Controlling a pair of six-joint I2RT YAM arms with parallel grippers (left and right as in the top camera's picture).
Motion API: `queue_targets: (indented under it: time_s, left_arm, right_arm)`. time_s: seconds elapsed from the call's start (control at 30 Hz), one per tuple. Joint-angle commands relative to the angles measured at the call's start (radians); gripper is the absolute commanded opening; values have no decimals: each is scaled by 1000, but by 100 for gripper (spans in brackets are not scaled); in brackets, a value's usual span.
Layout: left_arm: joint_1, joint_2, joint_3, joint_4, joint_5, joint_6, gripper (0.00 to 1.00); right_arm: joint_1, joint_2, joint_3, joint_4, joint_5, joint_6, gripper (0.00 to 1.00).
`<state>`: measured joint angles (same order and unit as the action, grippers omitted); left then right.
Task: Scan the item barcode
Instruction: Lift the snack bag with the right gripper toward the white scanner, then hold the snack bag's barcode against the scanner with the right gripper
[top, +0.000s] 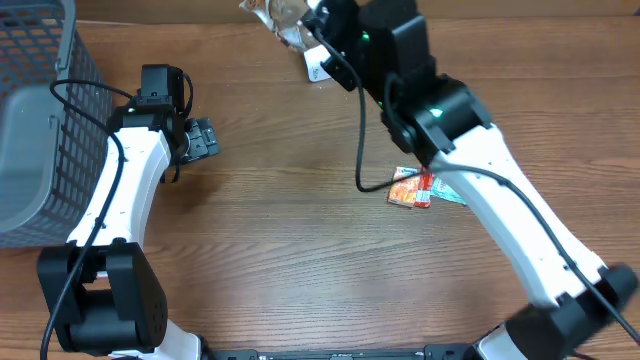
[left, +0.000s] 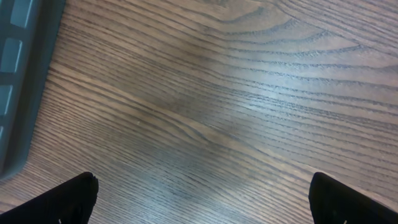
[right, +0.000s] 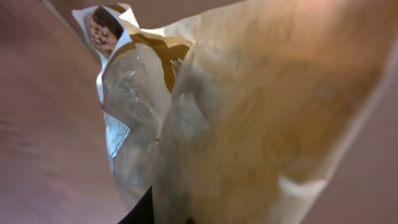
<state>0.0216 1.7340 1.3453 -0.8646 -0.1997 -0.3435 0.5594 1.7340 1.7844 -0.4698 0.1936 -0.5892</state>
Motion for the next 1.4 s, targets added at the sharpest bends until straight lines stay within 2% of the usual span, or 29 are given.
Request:
queue_targets:
  time_s: [0.0,0.1,0.57,0.9,1.23,1.37]
  left_arm:
    - [2,5,15,2,-17,7,99]
    - [2,5,15,2,-17,7,100]
    - [2,5,15,2,-17,7,100]
    - [2,5,15,2,-17,7,100]
    - [2,5,15,2,-17,7,100]
    - [2,5,15,2,-17,7,100]
  right_arm:
    - [0,65,1,68,96,-174,4]
    - [0,129,1,155,138,-256,4]
    - [-12,372,1,549,327,-257,4]
    - [-36,488,1,781,348,-259,4]
    - [-41,564,1,805,344,-280,4]
    - [-41,567,1,767,332,-280,4]
